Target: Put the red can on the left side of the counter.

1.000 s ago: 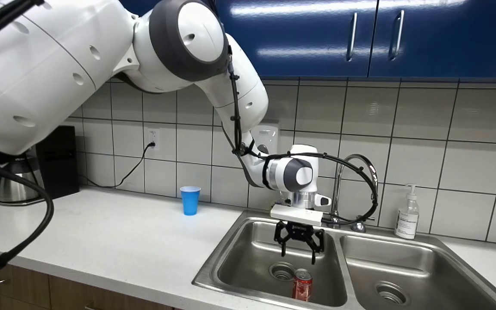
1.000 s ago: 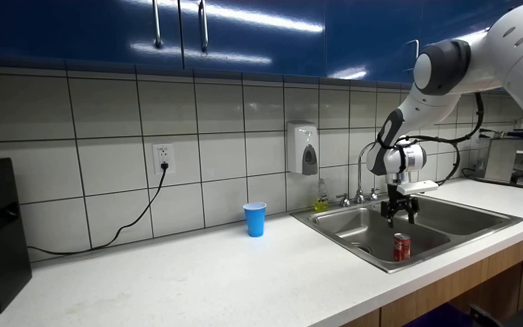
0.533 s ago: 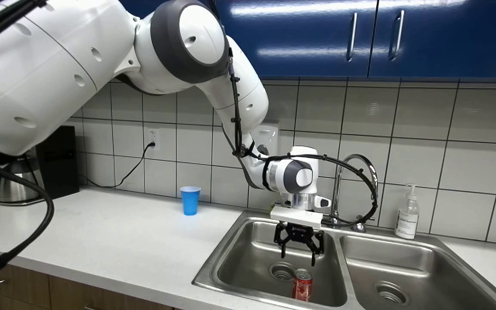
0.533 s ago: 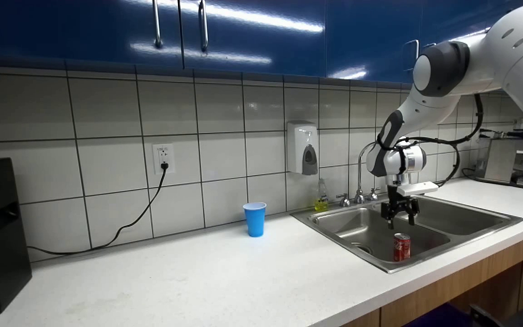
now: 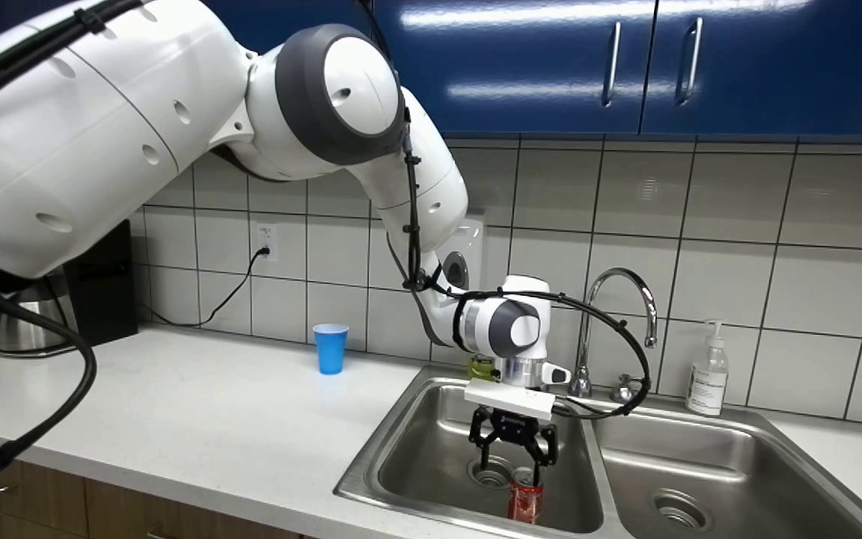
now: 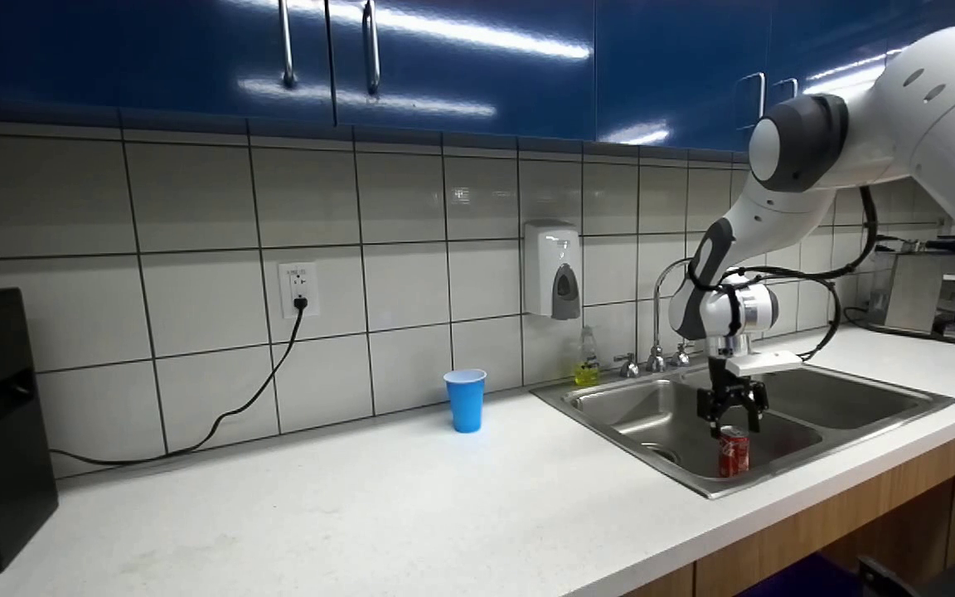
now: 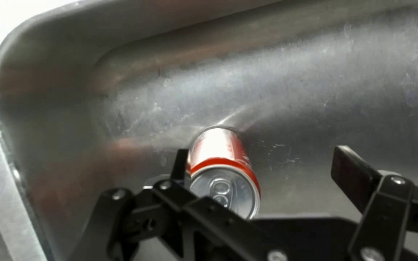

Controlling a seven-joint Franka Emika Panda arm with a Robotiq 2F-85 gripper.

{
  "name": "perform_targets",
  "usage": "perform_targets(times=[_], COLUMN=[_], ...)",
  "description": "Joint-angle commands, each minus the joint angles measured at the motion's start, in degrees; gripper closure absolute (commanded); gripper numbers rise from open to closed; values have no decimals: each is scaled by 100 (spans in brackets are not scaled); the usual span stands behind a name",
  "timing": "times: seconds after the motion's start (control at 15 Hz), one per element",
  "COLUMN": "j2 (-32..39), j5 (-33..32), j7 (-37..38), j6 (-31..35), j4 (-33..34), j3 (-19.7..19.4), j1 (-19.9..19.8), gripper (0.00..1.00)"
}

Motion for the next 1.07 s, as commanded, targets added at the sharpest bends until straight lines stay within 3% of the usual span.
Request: perform_targets(times=[0.0,1.0], j2=[57,303], j5=[175,283], j7=[-10,25], j6=[124,494], j4=[16,177], j3=[162,194], j1=[-181,-266], gripper=[0,0])
